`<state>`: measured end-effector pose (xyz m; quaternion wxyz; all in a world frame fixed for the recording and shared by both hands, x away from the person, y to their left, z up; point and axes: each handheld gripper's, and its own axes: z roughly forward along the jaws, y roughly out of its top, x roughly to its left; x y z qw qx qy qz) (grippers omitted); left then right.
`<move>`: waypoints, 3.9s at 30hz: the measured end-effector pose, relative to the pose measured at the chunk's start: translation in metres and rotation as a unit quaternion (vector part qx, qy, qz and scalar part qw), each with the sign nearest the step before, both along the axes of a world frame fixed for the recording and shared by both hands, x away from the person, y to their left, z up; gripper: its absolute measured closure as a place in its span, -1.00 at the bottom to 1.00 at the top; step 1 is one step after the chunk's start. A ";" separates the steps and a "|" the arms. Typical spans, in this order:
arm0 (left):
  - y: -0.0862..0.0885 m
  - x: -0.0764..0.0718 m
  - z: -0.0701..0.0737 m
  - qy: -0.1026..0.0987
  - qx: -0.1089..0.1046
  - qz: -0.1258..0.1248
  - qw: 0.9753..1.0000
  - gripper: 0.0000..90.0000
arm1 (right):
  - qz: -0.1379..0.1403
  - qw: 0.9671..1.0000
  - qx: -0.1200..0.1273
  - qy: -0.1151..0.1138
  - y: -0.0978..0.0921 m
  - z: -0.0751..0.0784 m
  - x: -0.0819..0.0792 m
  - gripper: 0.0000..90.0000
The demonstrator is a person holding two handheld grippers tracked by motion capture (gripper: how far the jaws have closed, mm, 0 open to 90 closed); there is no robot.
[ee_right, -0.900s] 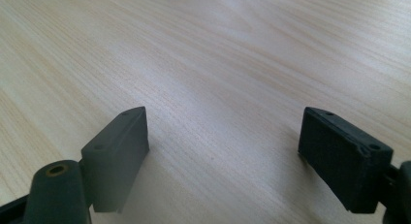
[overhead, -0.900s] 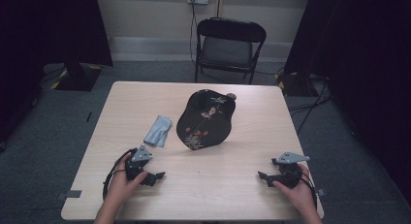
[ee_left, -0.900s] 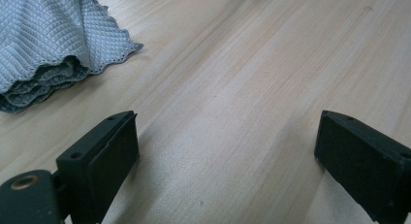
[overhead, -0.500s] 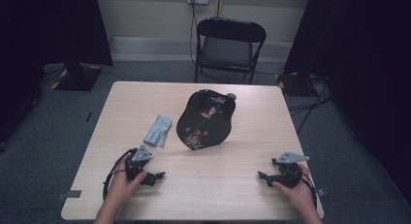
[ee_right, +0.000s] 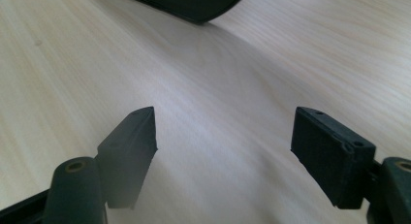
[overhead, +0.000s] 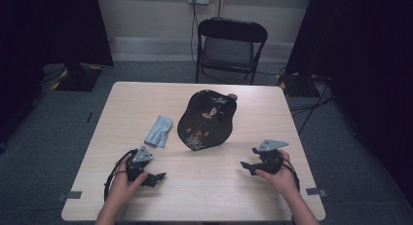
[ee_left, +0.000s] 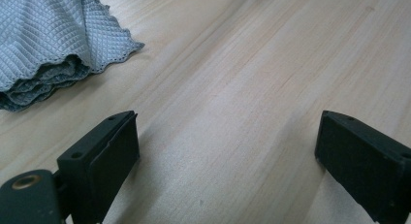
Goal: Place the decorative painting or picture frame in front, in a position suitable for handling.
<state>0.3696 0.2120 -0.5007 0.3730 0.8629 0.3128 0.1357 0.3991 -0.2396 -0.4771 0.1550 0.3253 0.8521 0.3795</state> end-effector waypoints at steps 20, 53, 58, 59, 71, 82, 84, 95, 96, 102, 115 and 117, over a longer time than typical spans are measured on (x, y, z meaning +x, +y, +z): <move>0.000 -0.001 0.000 0.000 -0.001 0.000 1.000 -0.82 | 0.025 0.999 0.014 -0.035 0.036 0.017 0.053 -0.46; 0.000 -0.002 0.000 0.000 0.000 0.000 1.000 -0.82 | 0.039 0.996 0.071 -0.020 0.052 0.026 0.049 -0.44; 0.000 -0.002 0.000 0.000 0.000 0.000 1.000 -0.82 | 0.048 0.997 0.063 -0.023 0.051 0.027 0.041 -0.43; 0.000 -0.002 0.000 -0.001 0.001 0.000 1.000 -0.82 | 0.046 0.997 0.063 -0.022 0.051 0.027 0.042 -0.43; 0.000 -0.003 0.000 0.000 -0.001 0.001 1.000 -0.82 | 0.036 0.997 0.069 -0.021 0.063 0.035 0.052 -0.25; 0.000 -0.003 0.000 0.000 -0.001 0.001 1.000 -0.82 | 0.054 0.995 0.081 -0.020 0.060 0.031 0.020 -0.17; 0.000 -0.003 0.000 0.000 -0.001 0.001 1.000 -0.82 | 0.046 0.996 0.079 -0.019 0.058 0.031 0.020 -0.17; 0.000 -0.003 0.000 0.001 -0.002 0.001 1.000 -0.82 | 0.009 0.992 0.122 -0.034 0.045 0.069 0.038 -0.07; 0.000 -0.003 0.000 0.000 -0.002 0.001 1.000 -0.82 | 0.012 0.992 0.118 -0.035 0.045 0.074 0.039 -0.04; 0.000 -0.003 0.000 0.000 -0.001 0.001 1.000 -0.82 | 0.022 0.992 0.113 -0.044 0.050 0.111 0.046 -0.02; 0.000 -0.003 0.000 0.000 -0.001 0.002 1.000 -0.82 | 0.044 0.993 0.104 -0.039 0.069 0.133 0.065 0.11; 0.000 -0.003 0.000 0.000 -0.001 0.002 1.000 -0.82 | 0.045 0.993 0.106 -0.033 0.071 0.136 0.067 0.11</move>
